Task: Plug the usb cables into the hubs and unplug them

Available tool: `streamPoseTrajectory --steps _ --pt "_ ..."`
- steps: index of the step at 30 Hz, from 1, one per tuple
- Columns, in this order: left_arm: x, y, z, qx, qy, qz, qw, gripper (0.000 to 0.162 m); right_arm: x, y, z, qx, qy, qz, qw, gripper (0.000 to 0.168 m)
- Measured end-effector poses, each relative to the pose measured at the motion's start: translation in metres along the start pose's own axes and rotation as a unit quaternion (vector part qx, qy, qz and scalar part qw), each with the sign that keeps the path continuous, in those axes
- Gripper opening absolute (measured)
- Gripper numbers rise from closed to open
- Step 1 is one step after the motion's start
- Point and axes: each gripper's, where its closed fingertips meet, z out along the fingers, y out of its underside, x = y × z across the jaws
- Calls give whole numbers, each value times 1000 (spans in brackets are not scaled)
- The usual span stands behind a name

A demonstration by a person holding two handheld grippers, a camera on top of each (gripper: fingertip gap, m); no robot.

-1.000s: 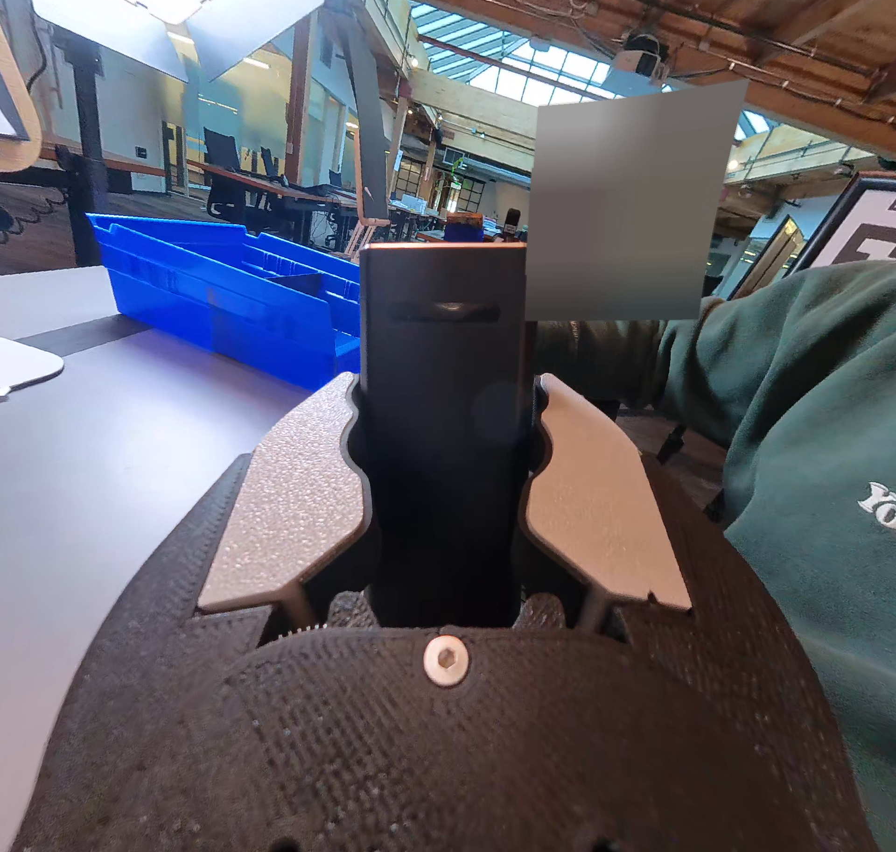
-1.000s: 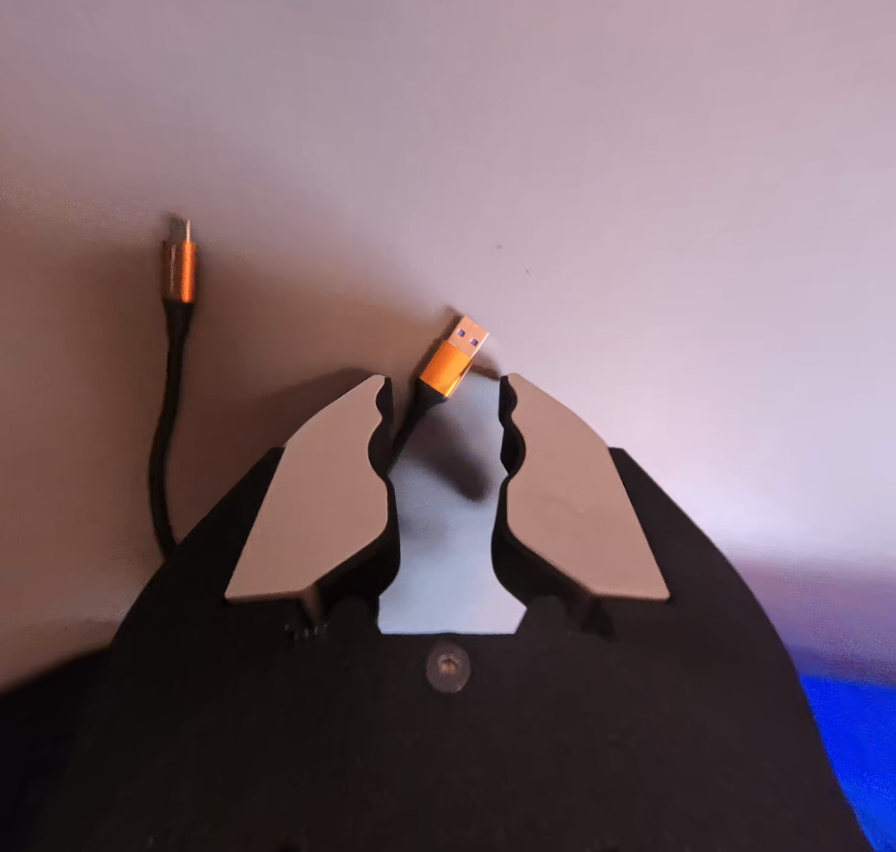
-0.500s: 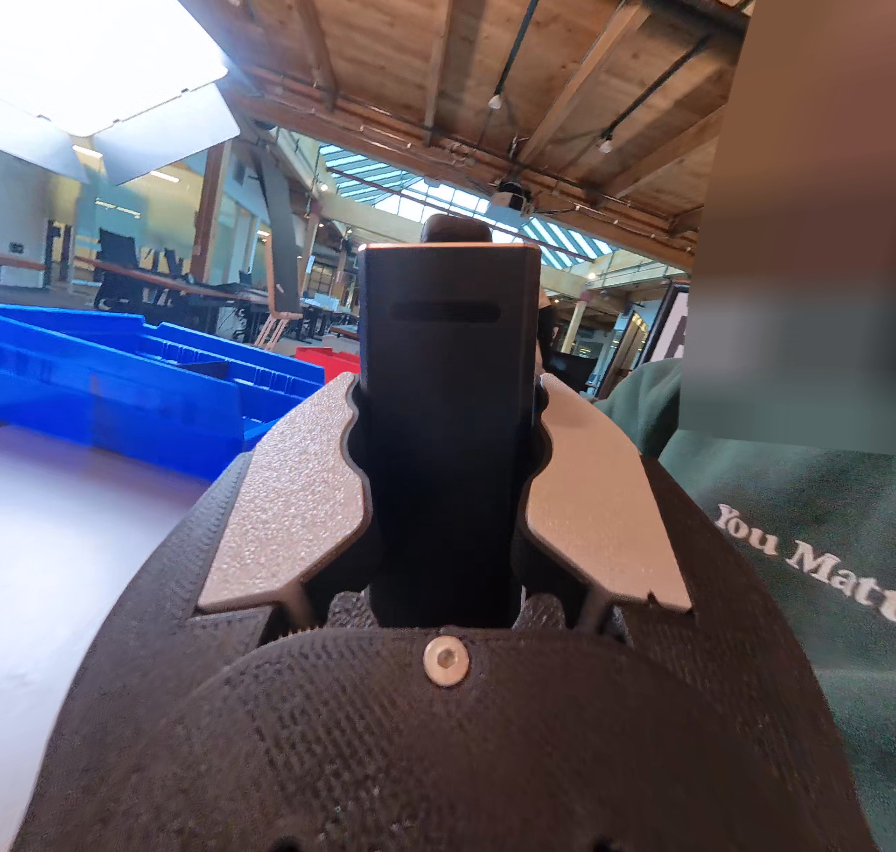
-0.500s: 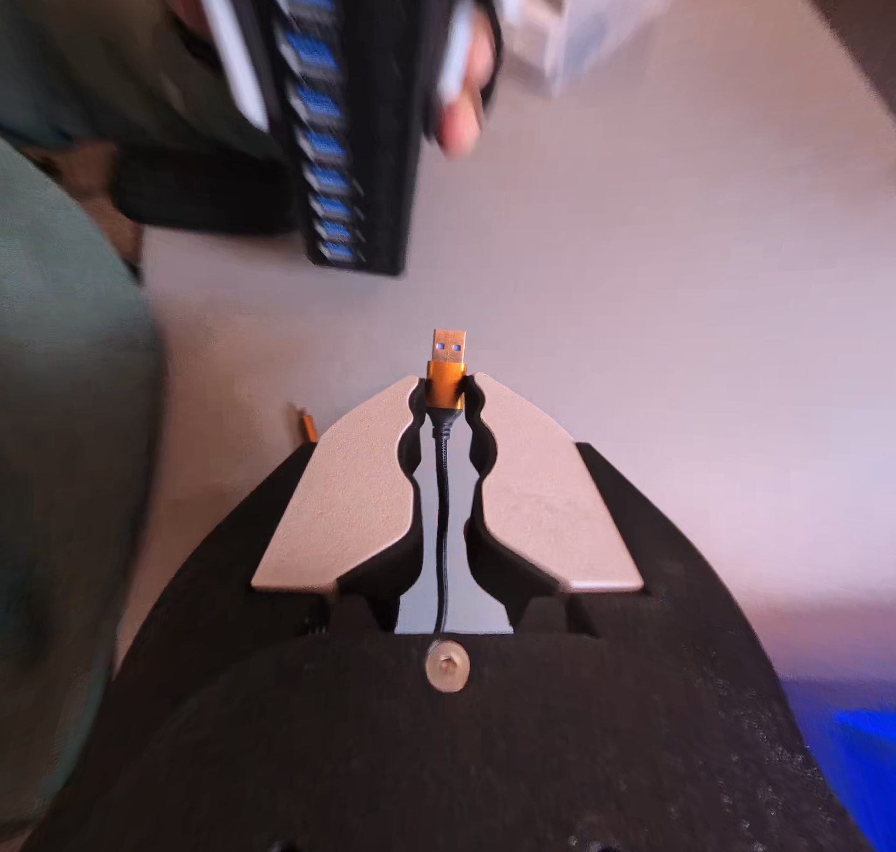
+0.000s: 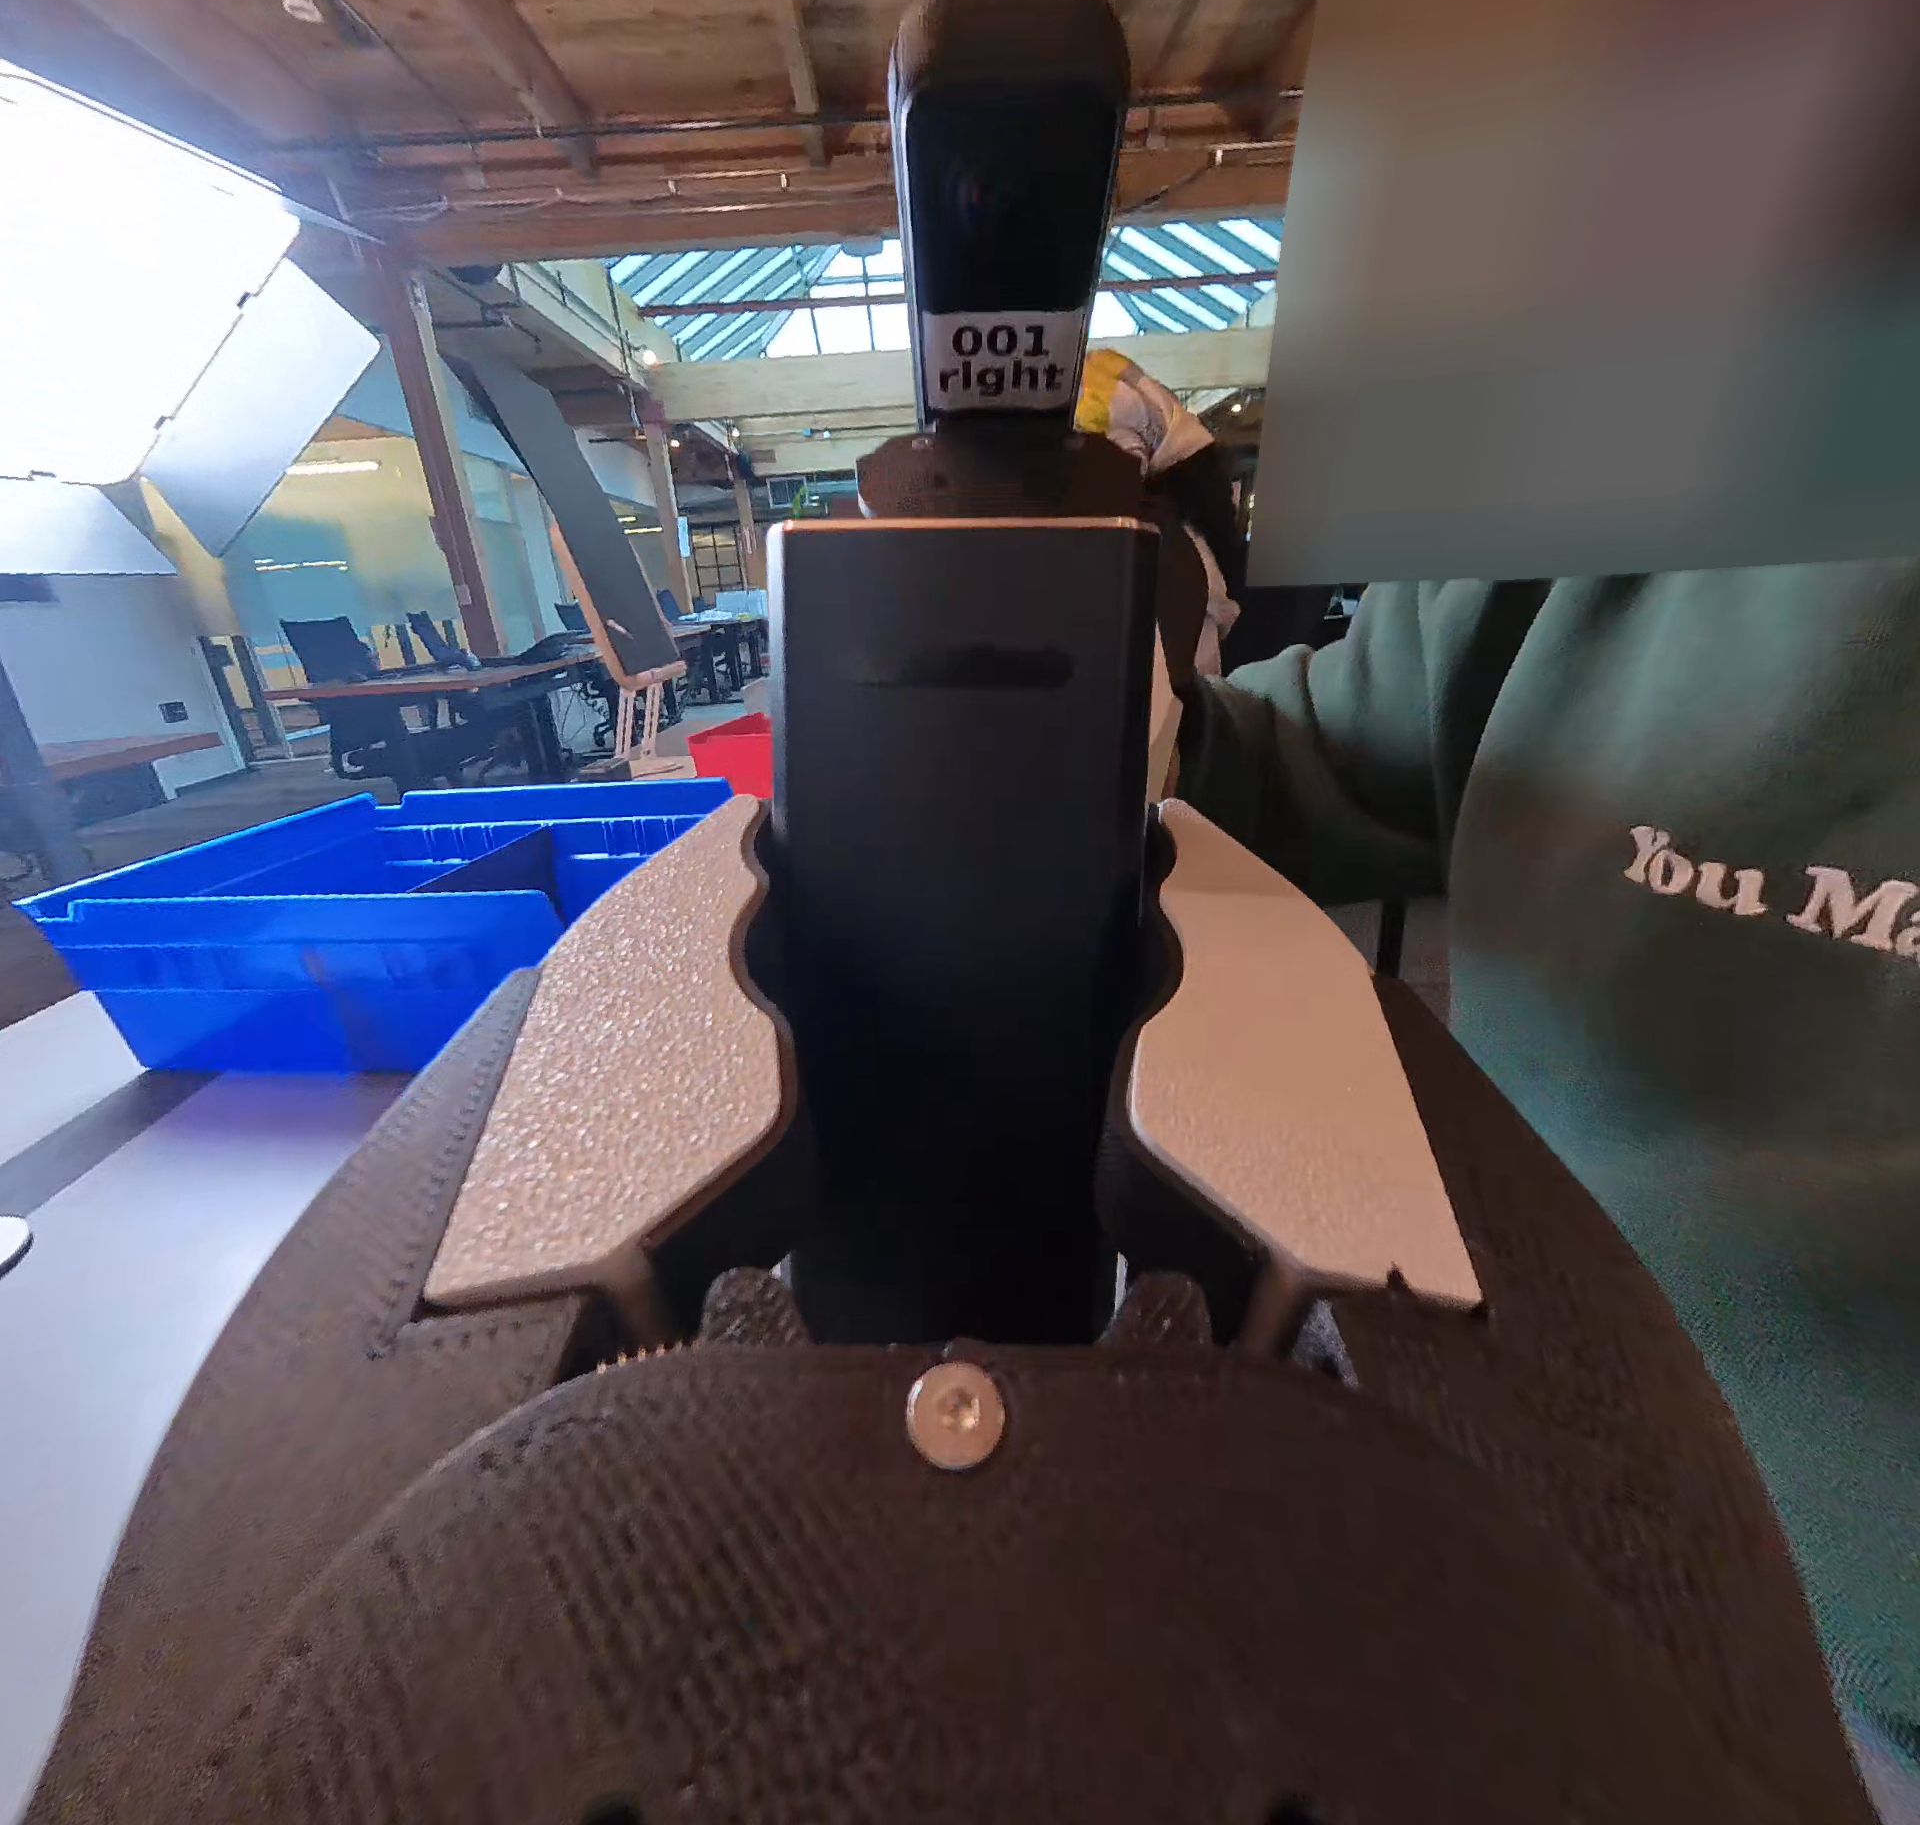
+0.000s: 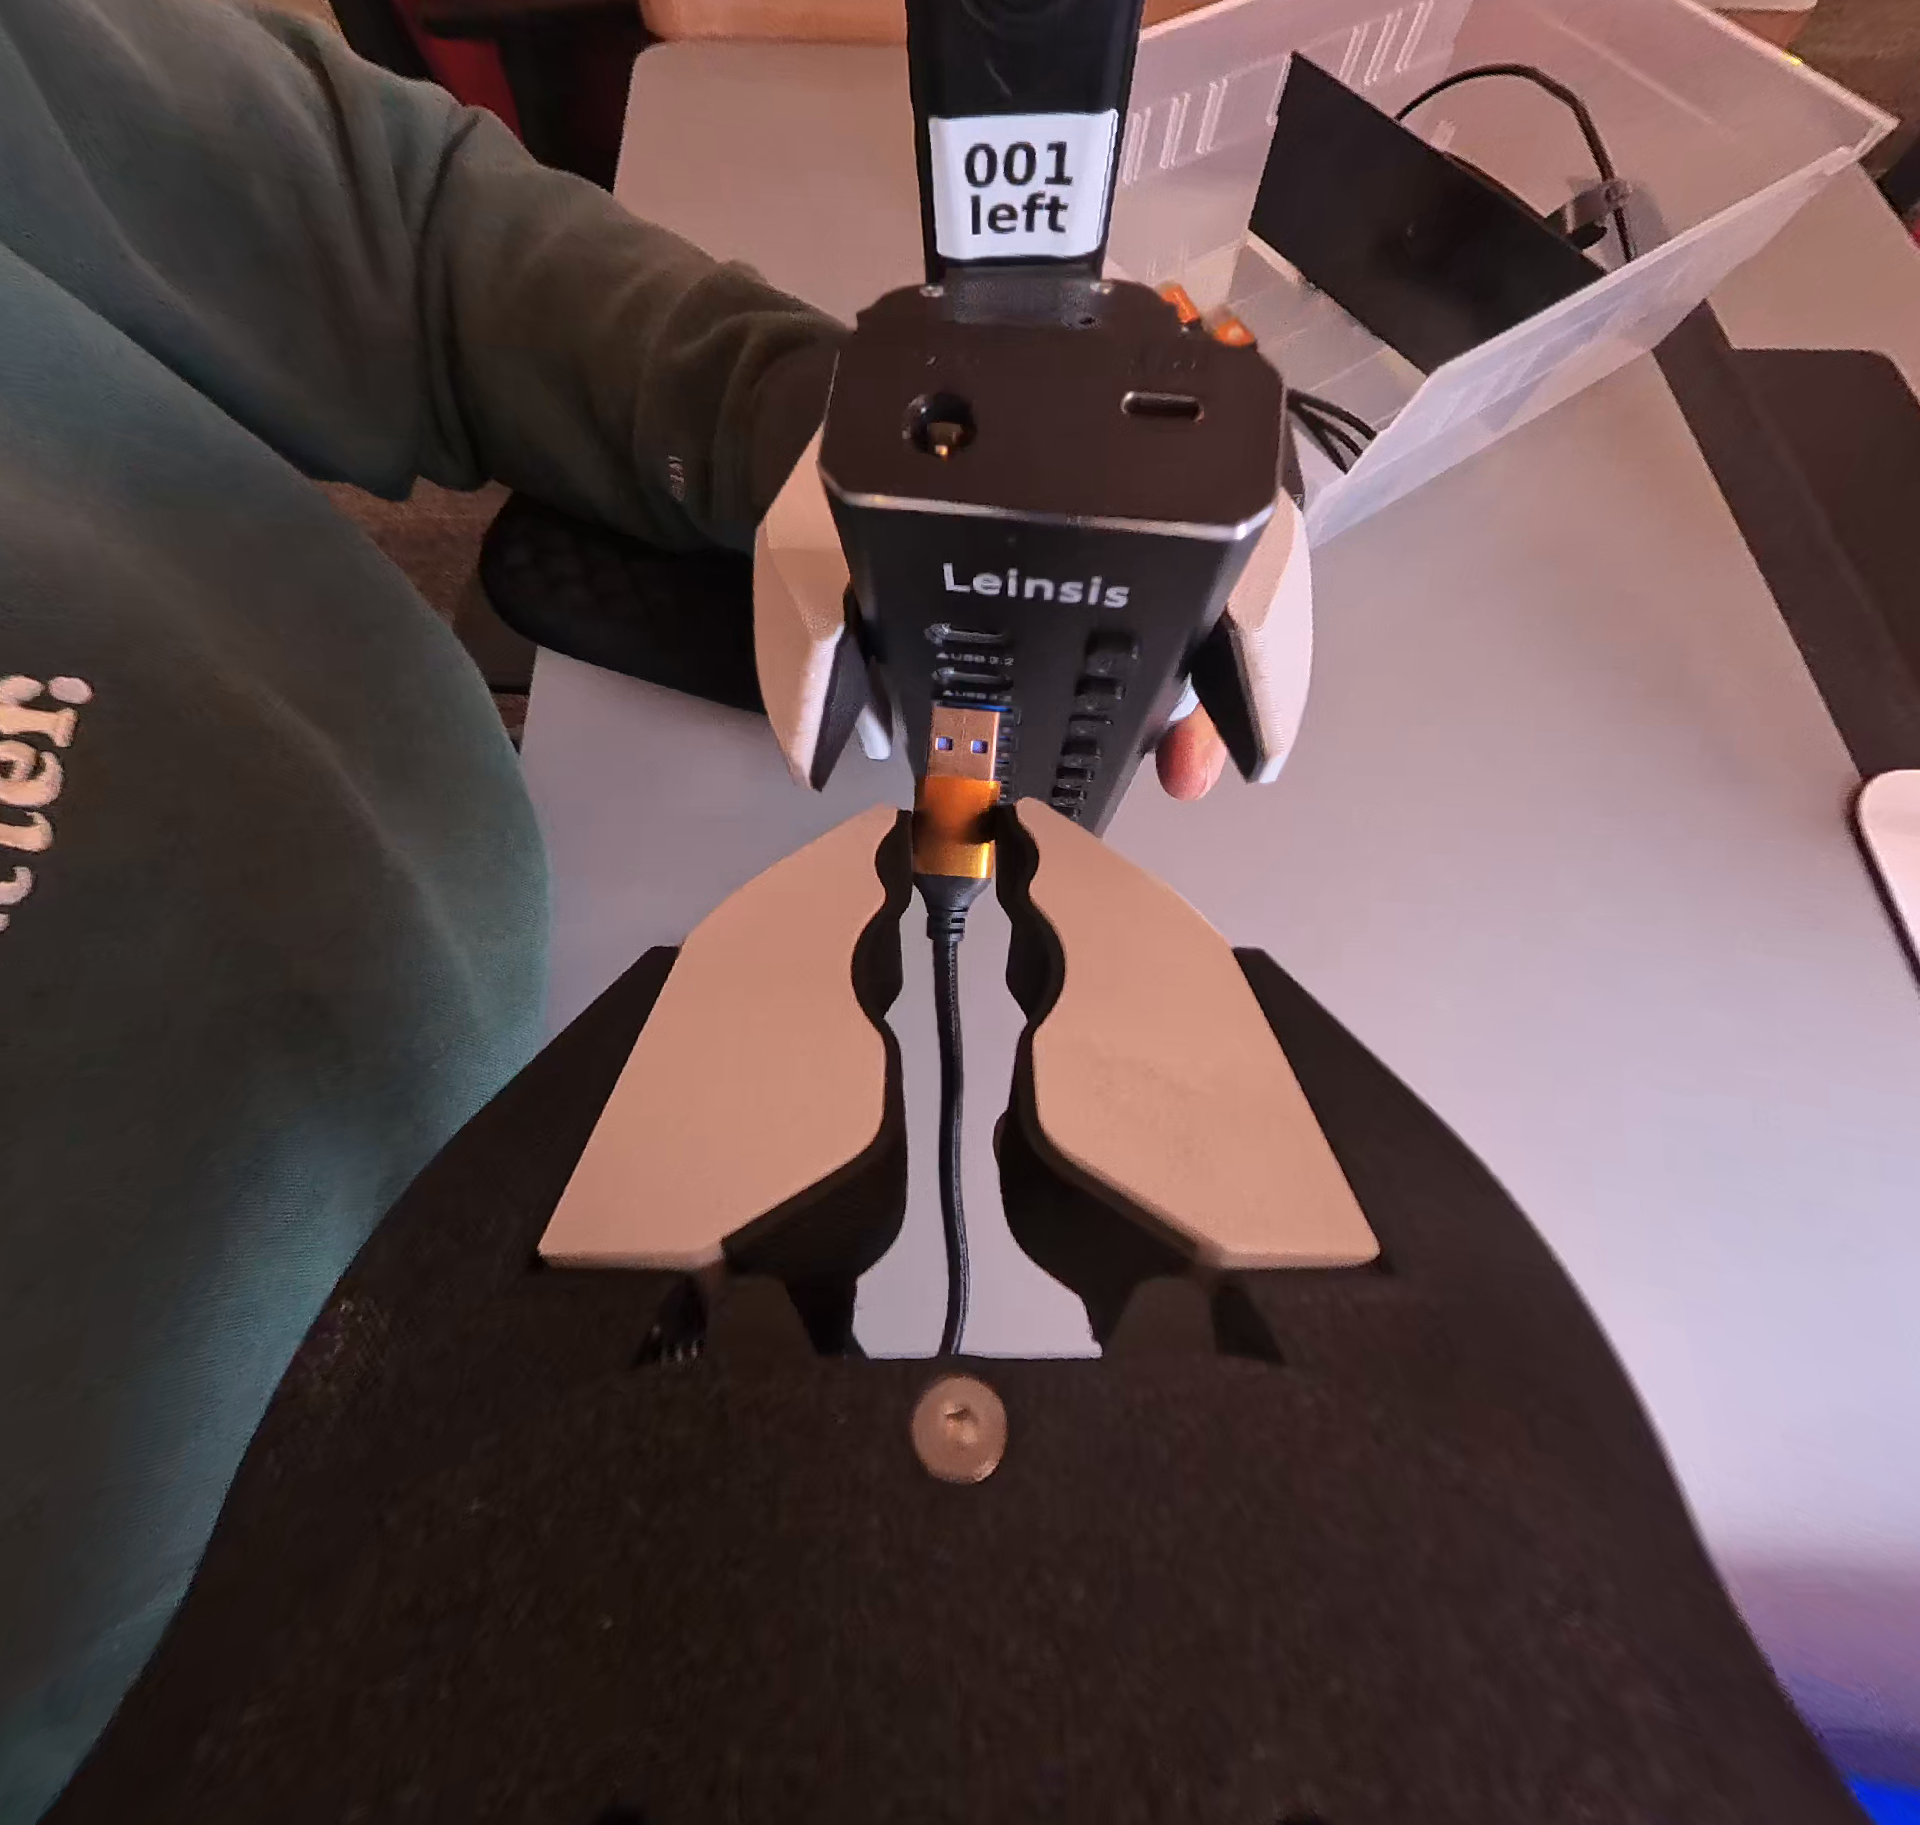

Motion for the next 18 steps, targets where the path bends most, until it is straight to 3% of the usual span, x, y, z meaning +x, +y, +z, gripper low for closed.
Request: streamPoseTrajectory --steps 6,18 --pt "1 10 2 -49 -7 43 998 67 2 9 4 -44 11 -13 999 16" --pt "-1 29 1 -121 -12 48 991 67 5 25 12 -108 7 -10 994 16"
